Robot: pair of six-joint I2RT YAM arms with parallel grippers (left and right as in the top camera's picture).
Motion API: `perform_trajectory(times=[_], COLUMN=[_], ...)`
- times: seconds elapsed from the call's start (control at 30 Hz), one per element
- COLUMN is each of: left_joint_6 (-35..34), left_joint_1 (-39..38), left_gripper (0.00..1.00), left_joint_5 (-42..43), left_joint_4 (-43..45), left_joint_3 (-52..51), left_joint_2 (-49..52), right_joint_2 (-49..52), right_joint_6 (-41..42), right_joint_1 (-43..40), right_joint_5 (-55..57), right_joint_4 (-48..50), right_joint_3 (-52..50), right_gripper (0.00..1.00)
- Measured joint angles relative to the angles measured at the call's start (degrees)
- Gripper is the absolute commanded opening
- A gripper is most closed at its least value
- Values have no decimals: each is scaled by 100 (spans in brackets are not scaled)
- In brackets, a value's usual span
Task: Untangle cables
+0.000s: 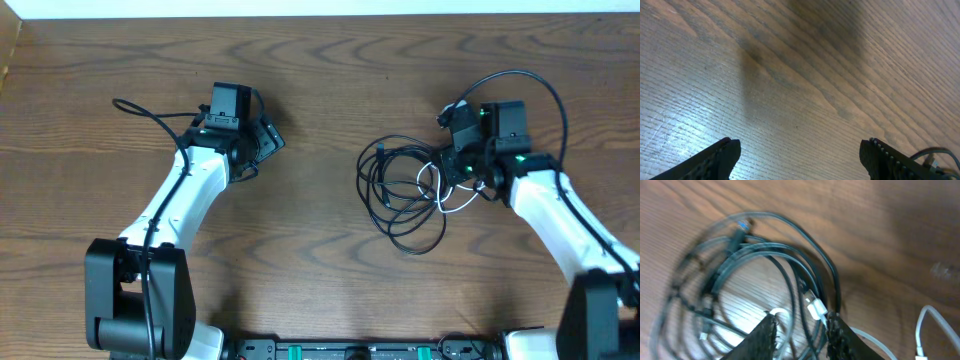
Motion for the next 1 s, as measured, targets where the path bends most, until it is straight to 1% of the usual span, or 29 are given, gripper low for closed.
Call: perform_trajectory(times=[0.13,0.2,0.37,0.47,0.63,0.77,0.87,1.0], left_joint_6=[0,0,0,0,0,2,0,0], left_joint_1=[0,0,0,0,0,0,0,0], left_gripper=[82,82,82,82,82,82,82,82], left_joint_5=[0,0,0,0,0,0,0,-2], left_joint_4=[-2,-4,0,-2,-2,-2,0,-2], left_joint_3=[0,0,0,0,0,0,0,0], left_joint_2=[0,0,0,0,0,0,0,0], right_joint_2=[730,879,907,870,446,498,595,612], right_joint_6=[-37,-37,-37,-20,271,507,577,485], right_joint_1=[0,0,0,-2,-2,-9,-9,-7], right_joint_5=[376,420,485,511,695,927,1001,758], right_joint_4=[444,452,459,680,916,619,42,-284], right_joint_3=[0,0,0,0,7,11,24,26], right_gripper=[34,33,38,41,39,37,36,32])
